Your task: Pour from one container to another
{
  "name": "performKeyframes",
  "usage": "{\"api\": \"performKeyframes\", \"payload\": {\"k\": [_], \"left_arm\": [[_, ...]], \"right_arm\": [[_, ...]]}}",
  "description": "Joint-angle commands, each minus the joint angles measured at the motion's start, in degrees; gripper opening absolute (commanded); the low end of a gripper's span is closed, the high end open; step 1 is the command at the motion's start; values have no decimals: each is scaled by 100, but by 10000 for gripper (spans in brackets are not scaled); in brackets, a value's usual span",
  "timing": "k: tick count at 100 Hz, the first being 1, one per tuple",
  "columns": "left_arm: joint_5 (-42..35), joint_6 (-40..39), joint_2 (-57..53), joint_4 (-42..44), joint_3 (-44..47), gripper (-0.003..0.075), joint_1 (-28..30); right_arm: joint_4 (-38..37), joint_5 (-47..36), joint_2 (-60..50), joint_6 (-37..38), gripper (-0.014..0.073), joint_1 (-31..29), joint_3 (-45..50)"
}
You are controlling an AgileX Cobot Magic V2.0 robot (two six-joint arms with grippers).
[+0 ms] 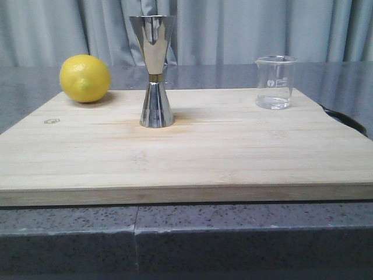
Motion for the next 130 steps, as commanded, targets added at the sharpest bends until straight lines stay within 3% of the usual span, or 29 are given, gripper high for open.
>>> {"api": "performKeyframes", "payload": {"k": [1,103,130], "left_arm": [[-236,12,-150,-4,34,-19,10],[-236,12,-150,-4,34,-19,10],[-236,12,-150,-4,34,-19,10]], "right_arm": [[-166,-378,6,11,-46,-6,-144],[-193,-389,-93,11,-46,-60,-100],[350,-2575,-1181,22,-46,-1417,1166]]}}
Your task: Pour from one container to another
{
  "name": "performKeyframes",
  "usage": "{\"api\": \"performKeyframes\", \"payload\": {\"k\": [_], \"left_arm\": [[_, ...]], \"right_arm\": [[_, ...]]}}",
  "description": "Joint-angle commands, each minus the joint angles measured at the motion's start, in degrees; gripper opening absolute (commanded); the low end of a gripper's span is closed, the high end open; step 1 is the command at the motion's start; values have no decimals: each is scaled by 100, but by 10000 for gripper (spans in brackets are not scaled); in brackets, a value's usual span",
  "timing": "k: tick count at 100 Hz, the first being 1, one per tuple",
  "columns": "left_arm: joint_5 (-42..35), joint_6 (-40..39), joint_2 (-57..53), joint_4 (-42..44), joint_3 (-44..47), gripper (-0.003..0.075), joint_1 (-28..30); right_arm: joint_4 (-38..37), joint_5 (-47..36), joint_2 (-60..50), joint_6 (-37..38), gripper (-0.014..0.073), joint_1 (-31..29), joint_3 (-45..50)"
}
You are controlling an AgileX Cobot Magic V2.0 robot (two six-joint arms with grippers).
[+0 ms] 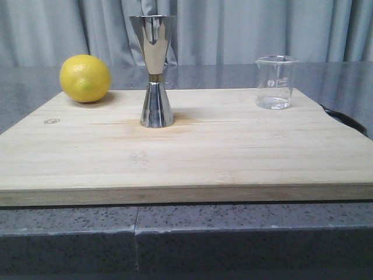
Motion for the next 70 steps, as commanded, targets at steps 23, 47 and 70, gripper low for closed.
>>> {"api": "performKeyframes", "payload": {"k": [23,47,70], "left_arm": [[-434,12,-150,-4,34,-19,10],[-434,12,-150,-4,34,-19,10],[-434,12,-150,-4,34,-19,10]], "right_arm": [[795,-2650,-1527,22,-46,-1287,1872],[863,-3565,-2315,22,-46,-1342,3081],[895,-3852,-2576,22,-46,-1342,3594]]}}
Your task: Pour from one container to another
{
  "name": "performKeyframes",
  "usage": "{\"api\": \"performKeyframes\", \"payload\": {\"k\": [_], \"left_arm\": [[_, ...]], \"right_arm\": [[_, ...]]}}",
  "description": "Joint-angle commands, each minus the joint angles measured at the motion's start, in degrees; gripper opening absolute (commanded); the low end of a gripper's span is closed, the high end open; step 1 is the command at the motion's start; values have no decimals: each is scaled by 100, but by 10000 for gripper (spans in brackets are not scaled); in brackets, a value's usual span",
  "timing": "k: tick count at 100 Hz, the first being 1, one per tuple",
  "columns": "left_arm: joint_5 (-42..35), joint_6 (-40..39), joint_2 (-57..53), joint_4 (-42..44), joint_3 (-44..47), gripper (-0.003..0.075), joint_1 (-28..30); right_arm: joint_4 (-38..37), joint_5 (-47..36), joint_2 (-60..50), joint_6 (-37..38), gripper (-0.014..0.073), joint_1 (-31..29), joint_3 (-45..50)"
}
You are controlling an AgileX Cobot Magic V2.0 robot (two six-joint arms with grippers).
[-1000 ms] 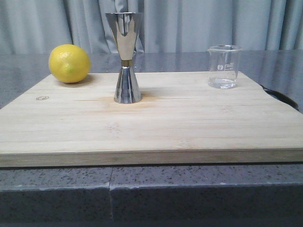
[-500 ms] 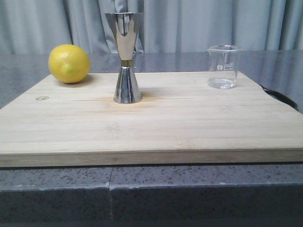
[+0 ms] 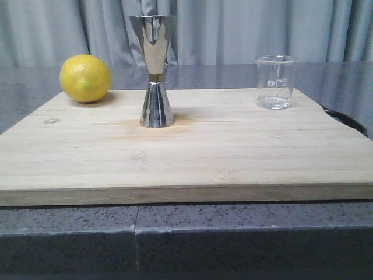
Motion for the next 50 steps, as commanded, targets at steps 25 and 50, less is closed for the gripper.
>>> {"api": "performKeyframes", "payload": {"k": [25,50], "left_arm": [[-434,12,-150,-4,34,-19,10],[-434,12,-150,-4,34,-19,10]], "right_arm": [[15,-645,-147,9,-46,-44,143],[15,-668,-147,-143,-46,-44,143]]}}
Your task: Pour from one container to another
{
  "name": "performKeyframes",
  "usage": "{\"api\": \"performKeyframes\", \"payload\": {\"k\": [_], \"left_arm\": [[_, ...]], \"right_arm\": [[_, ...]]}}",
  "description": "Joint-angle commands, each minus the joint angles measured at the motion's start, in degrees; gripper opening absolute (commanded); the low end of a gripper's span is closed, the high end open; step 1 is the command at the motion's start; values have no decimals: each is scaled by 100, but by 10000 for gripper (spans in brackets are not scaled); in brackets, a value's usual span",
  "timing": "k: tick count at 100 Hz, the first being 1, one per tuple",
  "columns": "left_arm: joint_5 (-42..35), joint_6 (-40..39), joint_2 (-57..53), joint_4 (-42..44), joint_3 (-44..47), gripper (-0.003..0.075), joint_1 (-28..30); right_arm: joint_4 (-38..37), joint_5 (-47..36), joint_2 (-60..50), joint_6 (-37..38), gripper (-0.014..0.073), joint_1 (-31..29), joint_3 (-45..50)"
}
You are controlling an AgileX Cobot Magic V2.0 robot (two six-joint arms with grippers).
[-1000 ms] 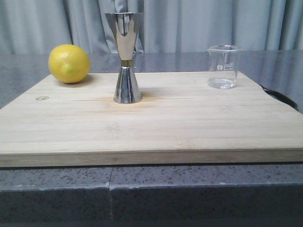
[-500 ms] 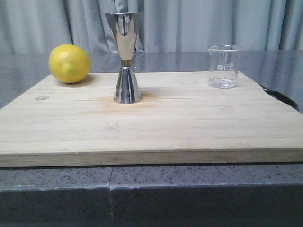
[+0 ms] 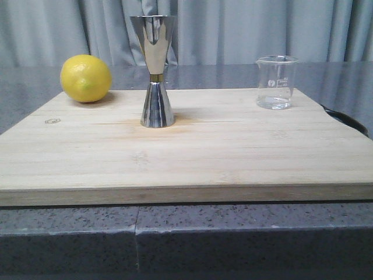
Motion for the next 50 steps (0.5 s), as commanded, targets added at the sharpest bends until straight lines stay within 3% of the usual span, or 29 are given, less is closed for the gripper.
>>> {"api": "performKeyframes", "payload": {"k": [1,13,50], "left_arm": [[-443,12,-150,-4,34,-19,10],[-443,12,-150,-4,34,-19,10],[-443,12,-150,-4,34,-19,10]], "right_arm": [[10,-523,-138,-143,-46,-44,85],[276,-721,-138,-643,-46,-44,85],[374,-760,-138,-645,-46,-44,85]]}}
